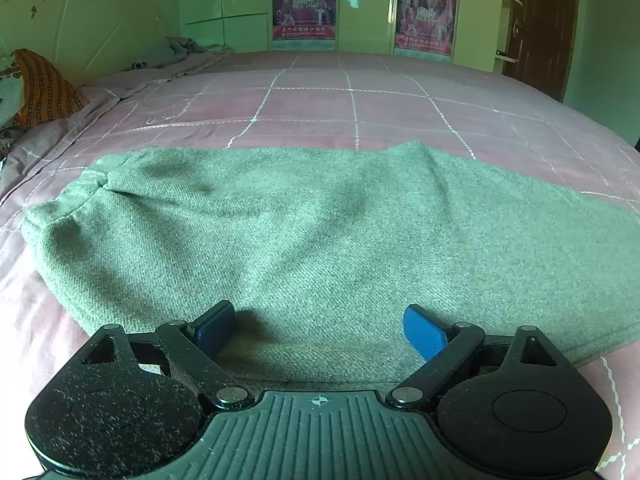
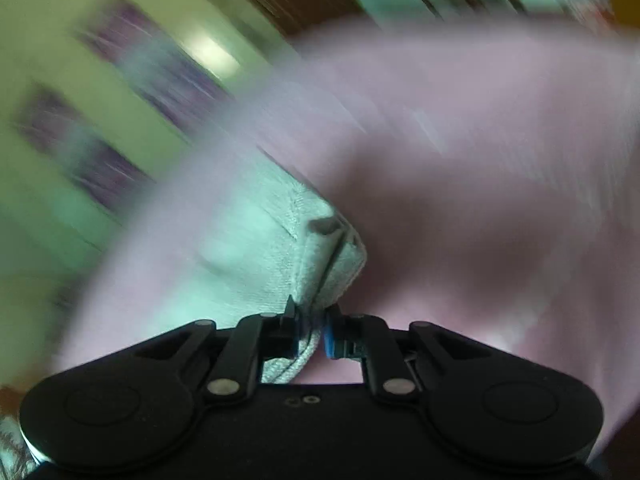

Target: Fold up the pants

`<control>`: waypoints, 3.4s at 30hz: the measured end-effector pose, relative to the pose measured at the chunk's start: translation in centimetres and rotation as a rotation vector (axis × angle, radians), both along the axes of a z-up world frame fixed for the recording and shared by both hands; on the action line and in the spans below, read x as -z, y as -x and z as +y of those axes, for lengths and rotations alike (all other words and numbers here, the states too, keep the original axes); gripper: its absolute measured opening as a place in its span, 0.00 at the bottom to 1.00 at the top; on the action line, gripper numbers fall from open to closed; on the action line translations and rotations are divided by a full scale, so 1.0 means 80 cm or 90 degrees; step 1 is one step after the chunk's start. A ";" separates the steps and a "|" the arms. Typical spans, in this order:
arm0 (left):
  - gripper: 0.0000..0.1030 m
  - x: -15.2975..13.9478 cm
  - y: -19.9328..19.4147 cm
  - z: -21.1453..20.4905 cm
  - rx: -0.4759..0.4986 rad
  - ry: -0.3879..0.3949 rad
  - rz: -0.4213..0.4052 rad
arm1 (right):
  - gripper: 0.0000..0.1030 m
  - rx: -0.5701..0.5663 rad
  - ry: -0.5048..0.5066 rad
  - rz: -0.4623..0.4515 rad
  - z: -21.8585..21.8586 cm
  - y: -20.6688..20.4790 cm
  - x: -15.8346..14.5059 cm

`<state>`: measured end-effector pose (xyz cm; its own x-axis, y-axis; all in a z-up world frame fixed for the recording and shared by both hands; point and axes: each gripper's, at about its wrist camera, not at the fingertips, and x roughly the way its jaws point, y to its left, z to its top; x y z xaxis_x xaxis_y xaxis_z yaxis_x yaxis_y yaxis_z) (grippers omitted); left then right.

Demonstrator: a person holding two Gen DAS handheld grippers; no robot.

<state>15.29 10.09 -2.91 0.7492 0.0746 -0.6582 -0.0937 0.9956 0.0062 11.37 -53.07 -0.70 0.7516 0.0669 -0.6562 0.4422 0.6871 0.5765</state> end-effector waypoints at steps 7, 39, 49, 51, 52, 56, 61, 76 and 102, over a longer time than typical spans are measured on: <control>0.88 -0.020 0.005 -0.004 0.008 -0.020 -0.030 | 0.13 -0.007 0.033 -0.023 0.012 0.003 -0.009; 0.87 -0.051 -0.088 0.161 -0.127 0.021 -0.072 | 0.50 0.147 0.079 -0.124 0.001 0.020 -0.013; 0.96 -0.051 -0.114 0.122 -0.094 0.031 -0.058 | 0.51 0.168 0.050 -0.134 -0.006 0.026 -0.010; 0.96 -0.043 -0.126 0.089 -0.056 0.016 -0.047 | 0.52 0.167 0.053 -0.136 -0.005 0.027 -0.010; 0.96 -0.028 -0.136 0.074 -0.040 0.007 -0.018 | 0.52 0.165 0.054 -0.136 -0.005 0.026 -0.010; 0.99 0.012 -0.152 0.050 -0.059 -0.034 0.057 | 0.52 0.165 0.044 -0.141 -0.007 0.029 -0.009; 0.99 -0.026 -0.088 0.056 -0.078 -0.011 -0.026 | 0.56 0.177 0.008 -0.166 -0.016 0.040 -0.005; 0.57 -0.024 0.053 0.210 -0.310 0.165 -0.136 | 0.61 0.163 -0.027 -0.189 -0.017 0.043 -0.001; 0.36 0.019 0.023 0.260 -0.355 0.274 -0.131 | 0.62 0.145 0.039 -0.145 -0.001 0.027 -0.009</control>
